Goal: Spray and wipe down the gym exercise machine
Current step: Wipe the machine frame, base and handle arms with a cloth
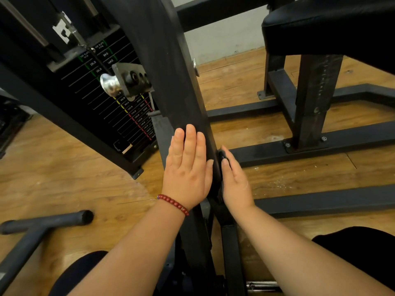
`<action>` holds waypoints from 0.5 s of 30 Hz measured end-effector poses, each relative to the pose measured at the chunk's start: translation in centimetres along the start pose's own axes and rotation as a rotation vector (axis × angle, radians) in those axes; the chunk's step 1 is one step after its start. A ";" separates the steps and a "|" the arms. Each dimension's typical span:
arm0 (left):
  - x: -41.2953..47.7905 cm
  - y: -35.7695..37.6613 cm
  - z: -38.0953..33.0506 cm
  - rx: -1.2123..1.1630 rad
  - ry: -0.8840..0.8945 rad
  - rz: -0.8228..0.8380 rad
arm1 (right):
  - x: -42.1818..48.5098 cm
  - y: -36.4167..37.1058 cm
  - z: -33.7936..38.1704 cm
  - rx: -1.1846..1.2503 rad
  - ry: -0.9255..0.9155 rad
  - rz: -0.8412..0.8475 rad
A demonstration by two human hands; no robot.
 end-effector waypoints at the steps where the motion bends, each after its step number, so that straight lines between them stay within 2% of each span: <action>1: -0.1 0.0 -0.1 0.009 -0.010 0.006 | -0.2 -0.1 -0.9 -0.016 0.039 -0.006; 4: -0.4 0.0 -0.5 -0.002 -0.039 0.010 | -0.4 0.2 -0.9 0.002 0.102 -0.035; 9: -0.7 -0.1 -1.1 -0.020 -0.089 0.029 | 1.0 0.7 3.0 0.079 0.010 0.003; 12: -1.2 -0.2 -1.1 -0.027 -0.079 0.041 | 1.0 0.3 0.4 0.102 0.048 0.027; 15: -2.2 -0.3 -0.9 0.009 -0.057 0.059 | 0.1 -0.5 -4.5 0.033 0.211 0.012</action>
Point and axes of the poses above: each hand's wrist, its own x-axis towards the middle knuckle, its own y-axis out of the palm, z = x × y, the point moved 2 cm from there along x, towards the middle knuckle, and after that the axes turned 15 degrees about -z, right-handed, at the moved point
